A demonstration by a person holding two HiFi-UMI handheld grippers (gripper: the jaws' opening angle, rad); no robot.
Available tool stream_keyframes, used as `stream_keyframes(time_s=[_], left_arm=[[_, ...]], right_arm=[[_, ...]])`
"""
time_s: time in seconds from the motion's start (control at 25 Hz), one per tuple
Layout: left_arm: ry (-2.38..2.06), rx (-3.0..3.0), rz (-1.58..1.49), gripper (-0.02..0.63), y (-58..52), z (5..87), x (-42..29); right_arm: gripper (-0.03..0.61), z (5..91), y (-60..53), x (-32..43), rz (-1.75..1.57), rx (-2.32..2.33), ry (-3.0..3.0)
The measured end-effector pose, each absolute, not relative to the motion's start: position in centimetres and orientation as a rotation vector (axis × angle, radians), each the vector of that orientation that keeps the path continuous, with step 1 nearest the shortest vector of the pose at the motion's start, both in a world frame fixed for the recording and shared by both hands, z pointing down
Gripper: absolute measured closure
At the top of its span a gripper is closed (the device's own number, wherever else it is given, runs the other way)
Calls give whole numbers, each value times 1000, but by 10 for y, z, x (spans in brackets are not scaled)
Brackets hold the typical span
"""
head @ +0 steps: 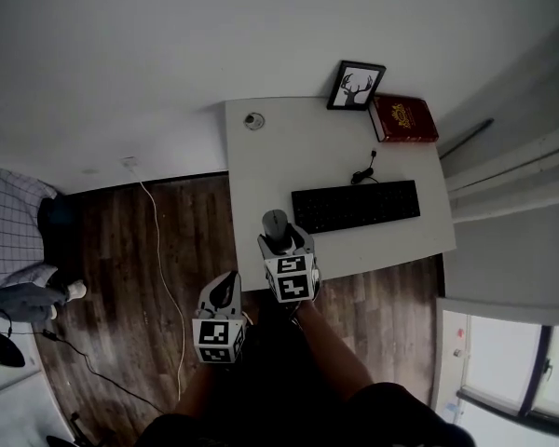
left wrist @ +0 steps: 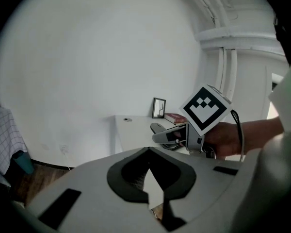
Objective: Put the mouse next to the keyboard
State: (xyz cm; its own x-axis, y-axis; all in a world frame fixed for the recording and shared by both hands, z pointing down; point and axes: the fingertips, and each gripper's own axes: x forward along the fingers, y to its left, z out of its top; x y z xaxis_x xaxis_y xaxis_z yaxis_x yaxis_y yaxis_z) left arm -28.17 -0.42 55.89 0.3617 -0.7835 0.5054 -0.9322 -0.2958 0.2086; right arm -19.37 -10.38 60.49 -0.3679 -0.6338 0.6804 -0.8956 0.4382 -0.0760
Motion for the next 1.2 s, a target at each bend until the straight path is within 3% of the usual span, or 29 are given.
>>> stream_keyframes(time_s=[0.72, 1.2], left_arm=[[-1472, 2270, 449, 614, 42, 532, -272], [-1490, 2261, 474, 614, 7, 535, -145]], right_arm=[[267, 582, -76, -154, 545, 1398, -2112], [267, 570, -84, -54, 539, 1352, -2191]])
